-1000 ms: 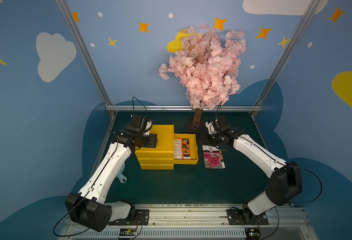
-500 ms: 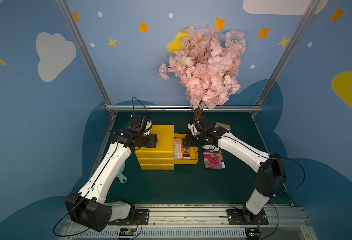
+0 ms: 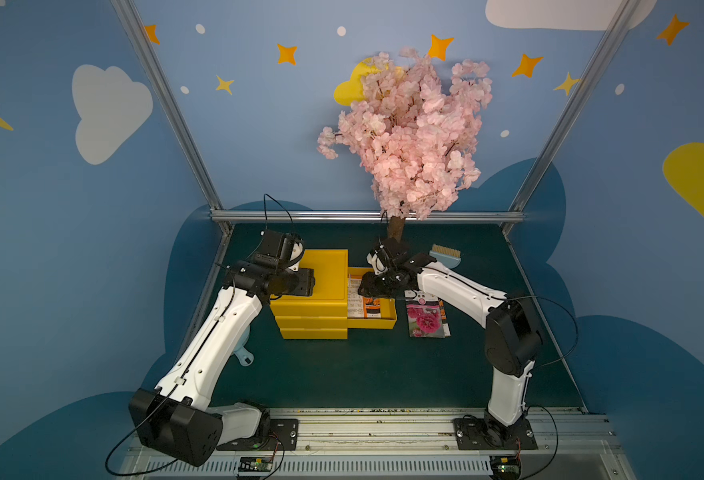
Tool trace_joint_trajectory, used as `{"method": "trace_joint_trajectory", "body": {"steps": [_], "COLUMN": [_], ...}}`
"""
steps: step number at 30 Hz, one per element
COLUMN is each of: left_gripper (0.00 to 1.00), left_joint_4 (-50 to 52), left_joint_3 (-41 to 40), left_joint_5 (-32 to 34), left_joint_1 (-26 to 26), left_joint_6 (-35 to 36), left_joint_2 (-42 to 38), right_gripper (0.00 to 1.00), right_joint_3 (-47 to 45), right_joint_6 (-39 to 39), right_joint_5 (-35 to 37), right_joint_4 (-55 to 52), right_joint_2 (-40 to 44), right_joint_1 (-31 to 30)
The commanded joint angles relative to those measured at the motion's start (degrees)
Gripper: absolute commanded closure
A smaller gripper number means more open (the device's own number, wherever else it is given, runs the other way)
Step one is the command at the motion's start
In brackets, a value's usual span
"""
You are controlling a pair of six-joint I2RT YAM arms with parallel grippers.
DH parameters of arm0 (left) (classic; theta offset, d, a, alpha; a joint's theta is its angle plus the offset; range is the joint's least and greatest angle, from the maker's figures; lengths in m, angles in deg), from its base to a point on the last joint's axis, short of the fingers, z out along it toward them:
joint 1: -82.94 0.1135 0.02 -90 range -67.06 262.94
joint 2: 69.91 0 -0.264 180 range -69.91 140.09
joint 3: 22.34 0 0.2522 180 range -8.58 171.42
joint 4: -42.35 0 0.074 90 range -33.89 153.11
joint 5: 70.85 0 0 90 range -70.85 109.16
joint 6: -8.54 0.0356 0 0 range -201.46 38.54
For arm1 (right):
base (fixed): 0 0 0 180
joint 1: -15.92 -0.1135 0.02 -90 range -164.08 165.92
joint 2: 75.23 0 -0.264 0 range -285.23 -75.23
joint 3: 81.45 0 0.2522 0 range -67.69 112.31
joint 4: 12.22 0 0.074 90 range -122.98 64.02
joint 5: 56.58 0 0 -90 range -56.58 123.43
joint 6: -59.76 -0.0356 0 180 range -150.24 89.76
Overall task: Take the seed bags out of the drawer
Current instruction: Pick up the seed packet from the drawer.
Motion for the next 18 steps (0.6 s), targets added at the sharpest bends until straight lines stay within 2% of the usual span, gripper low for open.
{"method": "trace_joint_trajectory", "body": {"steps": [1,12,18], "left_gripper": [0.34,0.34,0.34], "left_joint_4": [4.35,4.23,4.26], "left_joint_3": [-1.98,-2.46,-2.42], "left_joint_5": [-1.76,-1.94,-1.98], "left_joint_1": [0.15,0.21,0.17], "left_joint_6": [-0.66,-0.65,-0.67], "left_joint_2": [0.56,0.47,0.51], "right_gripper": [0.49,0.52,0.61], "right_joint_3": [1.73,2.27,1.40], "right_joint_6": [-0.66,-2.26,-4.45], "right_joint_5": [-0.52,-2.12,-5.17], "right_joint_4": [0.64,2.54,5.39], "right_joint_2": [-2.21,-5.05,-5.95], "right_joint_1": [-0.27,-0.21,-0.05]}}
